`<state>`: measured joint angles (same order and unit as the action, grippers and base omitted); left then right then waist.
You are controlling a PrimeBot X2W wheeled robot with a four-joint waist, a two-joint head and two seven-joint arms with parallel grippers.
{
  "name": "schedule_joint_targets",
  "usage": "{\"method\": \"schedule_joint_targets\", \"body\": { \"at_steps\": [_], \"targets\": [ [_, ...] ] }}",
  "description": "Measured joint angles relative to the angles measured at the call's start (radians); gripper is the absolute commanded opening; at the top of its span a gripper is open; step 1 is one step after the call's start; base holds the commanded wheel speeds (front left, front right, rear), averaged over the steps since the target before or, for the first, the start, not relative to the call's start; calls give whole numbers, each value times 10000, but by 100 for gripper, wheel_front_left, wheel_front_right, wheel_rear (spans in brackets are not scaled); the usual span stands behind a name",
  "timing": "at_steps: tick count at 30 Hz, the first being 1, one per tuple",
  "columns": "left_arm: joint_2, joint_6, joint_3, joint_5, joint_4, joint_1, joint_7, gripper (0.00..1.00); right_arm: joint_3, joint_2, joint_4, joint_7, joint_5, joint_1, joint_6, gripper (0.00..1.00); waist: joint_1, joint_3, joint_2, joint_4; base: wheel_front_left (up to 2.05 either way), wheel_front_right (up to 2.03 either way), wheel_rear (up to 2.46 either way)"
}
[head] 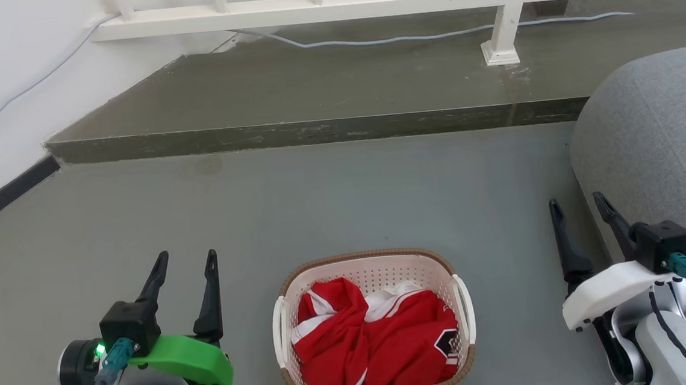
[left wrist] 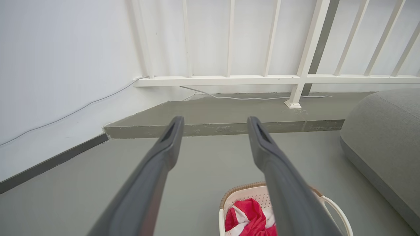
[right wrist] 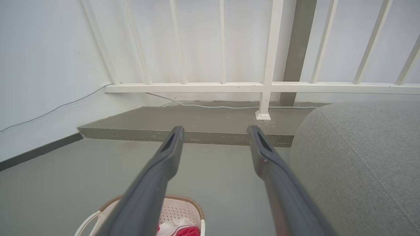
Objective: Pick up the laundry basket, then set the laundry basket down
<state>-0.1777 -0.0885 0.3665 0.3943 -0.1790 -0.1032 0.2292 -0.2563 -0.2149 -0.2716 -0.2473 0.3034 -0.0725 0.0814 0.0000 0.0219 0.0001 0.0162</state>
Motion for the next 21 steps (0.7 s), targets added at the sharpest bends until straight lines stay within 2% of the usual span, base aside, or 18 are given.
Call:
{"method": "schedule_joint_targets", "body": {
  "at_steps": [21],
  "targets": [
    [27,-15,-8,0,-31,-15,2,100,82,23,-44,0,-2,-13,-6,100,0,387,0,37,0,0,0]
  ]
}}
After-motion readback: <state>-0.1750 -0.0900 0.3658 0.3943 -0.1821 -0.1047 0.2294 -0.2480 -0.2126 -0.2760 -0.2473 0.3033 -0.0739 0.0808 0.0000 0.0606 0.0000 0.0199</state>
